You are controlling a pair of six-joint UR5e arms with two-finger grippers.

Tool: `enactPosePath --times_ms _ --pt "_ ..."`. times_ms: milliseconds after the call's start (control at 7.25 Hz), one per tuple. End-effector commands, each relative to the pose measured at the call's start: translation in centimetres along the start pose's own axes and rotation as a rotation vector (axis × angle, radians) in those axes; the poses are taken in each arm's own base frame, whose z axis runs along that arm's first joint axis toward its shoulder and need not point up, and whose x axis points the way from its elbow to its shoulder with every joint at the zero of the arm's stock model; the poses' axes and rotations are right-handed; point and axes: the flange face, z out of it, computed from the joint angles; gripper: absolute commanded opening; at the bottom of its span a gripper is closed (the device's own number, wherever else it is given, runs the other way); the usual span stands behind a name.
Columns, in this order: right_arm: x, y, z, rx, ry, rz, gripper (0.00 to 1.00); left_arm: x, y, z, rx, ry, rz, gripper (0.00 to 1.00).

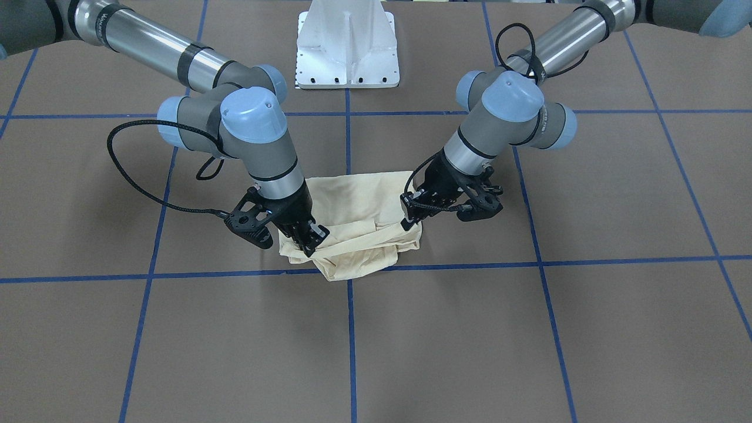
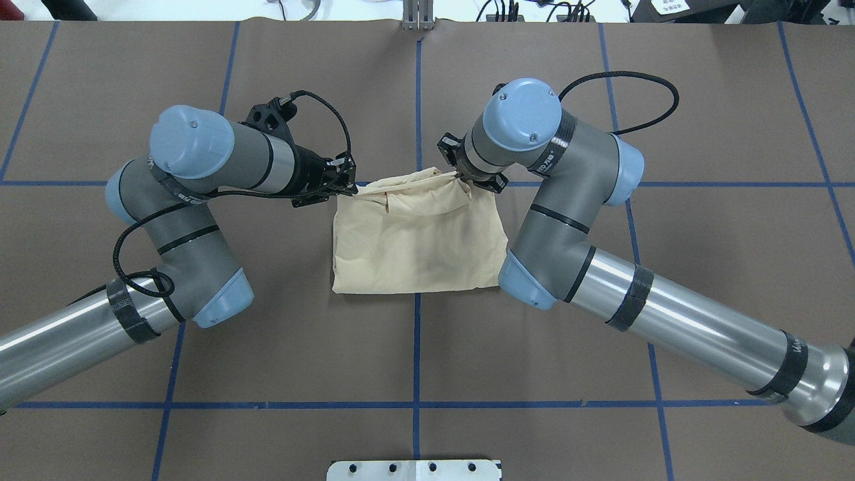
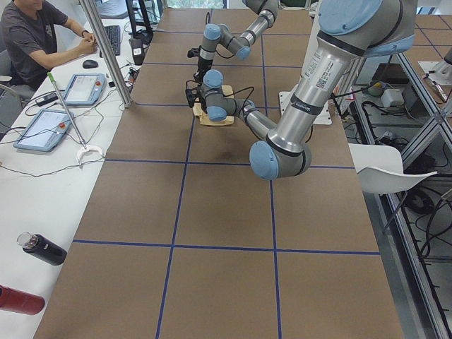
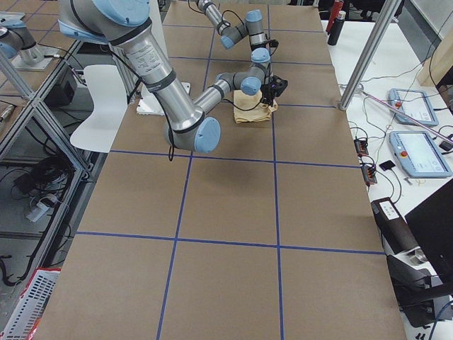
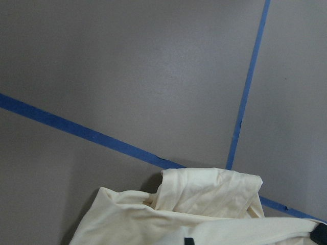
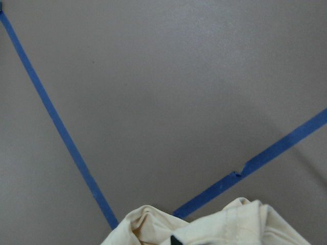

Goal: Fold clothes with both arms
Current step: 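Lay the folded edge down at the far side and open both grippers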

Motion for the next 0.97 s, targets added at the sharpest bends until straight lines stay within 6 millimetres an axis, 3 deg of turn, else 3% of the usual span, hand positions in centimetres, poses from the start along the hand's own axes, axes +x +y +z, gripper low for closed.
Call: enactPosePath --times_ms 0,138,414,690,828 --pt "0.3 -0.3 0.5 0.005 -0.002 0.002 0.99 -0.1 -0.2 0.2 0.023 -0.001 -0.002 0.86" --pt "0.1 -0.5 0.3 0.007 -0.007 0.004 1.0 0.1 -0.3 0.1 0.027 0.003 -0.003 0.99" --pt "-0.2 -1.4 -0.2 0.012 -0.021 0.014 1.0 0.2 -1.2 -0.3 0.04 0.0 -0.006 0.99" --pt "-0.6 -0.9 -0.8 0.001 -0.03 -0.006 1.0 0.0 -3.0 -1.3 0.063 -0.005 -0.013 0.99" --pt "-1.0 -0.4 -2.0 -0.004 -0.05 -0.106 1.0 -0.3 -4.0 -2.1 0.077 -0.006 0.023 0.99"
